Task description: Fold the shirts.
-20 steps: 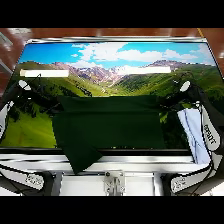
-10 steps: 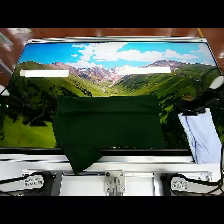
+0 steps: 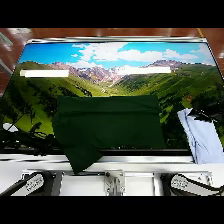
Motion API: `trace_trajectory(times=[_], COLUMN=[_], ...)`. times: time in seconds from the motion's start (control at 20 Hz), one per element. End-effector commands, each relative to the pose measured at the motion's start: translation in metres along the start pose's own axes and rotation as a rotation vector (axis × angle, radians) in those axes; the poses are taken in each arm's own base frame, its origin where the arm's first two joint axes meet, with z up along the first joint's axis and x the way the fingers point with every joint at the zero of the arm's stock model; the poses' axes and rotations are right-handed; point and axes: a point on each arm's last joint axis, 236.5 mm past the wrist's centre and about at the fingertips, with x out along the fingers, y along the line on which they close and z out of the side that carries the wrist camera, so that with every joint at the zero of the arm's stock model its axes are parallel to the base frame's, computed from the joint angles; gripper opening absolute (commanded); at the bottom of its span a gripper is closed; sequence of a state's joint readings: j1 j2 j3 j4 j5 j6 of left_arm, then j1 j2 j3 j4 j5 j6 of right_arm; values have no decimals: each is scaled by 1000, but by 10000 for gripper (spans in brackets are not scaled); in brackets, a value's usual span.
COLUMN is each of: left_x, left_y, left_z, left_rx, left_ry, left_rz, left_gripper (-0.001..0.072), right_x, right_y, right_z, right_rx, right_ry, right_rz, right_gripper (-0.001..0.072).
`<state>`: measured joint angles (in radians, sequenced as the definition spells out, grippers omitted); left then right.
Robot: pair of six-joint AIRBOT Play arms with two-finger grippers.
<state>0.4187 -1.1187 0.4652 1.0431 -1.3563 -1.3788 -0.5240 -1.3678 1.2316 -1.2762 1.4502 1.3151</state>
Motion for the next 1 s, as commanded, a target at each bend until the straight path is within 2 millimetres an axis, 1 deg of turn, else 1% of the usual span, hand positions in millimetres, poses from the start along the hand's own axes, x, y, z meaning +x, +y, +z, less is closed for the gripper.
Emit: trace_trajectory(times=[0.0,0.1,0.25,0.5,0.55,0.6,0.65,0.7,0.75,0.8,0.85,0.9,0.95], left_x=[15,19,30,52,55,58,59,60,60,59,58,56,53], left_y=[3,3,3,0,-1,-2,-2,-5,-7,-7,-8,-9,-12], left_z=[-7,-8,-3,-6,-4,1,7,10,11,10,8,7,5], left_rx=[-24,-11,16,32,30,12,-3,-4,5,15,30,47,73], left_ry=[20,37,34,94,90,70,45,32,31,32,35,36,32], left_rz=[-25,-16,16,36,35,36,39,33,25,24,23,22,17], left_gripper=[447,447,447,442,349,209,133,60,45,45,44,44,44], right_x=[-2,-2,-2,-2,-1,2,9,18,32,46,59,70,79], right_y=[-2,-3,-3,-3,-4,-5,-5,-5,-3,-1,6,14,19], right_z=[6,9,9,9,9,6,-4,-19,-41,-63,-84,-101,-115], right_rx=[10,11,15,27,30,41,47,54,51,48,49,51,56], right_ry=[-33,-46,-46,-46,-44,-34,0,56,129,197,257,301,331], right_rz=[3,-1,-1,-1,-2,-3,0,11,31,57,100,146,179], right_gripper=[472,472,472,472,485,673,688,688,688,687,687,687,686])
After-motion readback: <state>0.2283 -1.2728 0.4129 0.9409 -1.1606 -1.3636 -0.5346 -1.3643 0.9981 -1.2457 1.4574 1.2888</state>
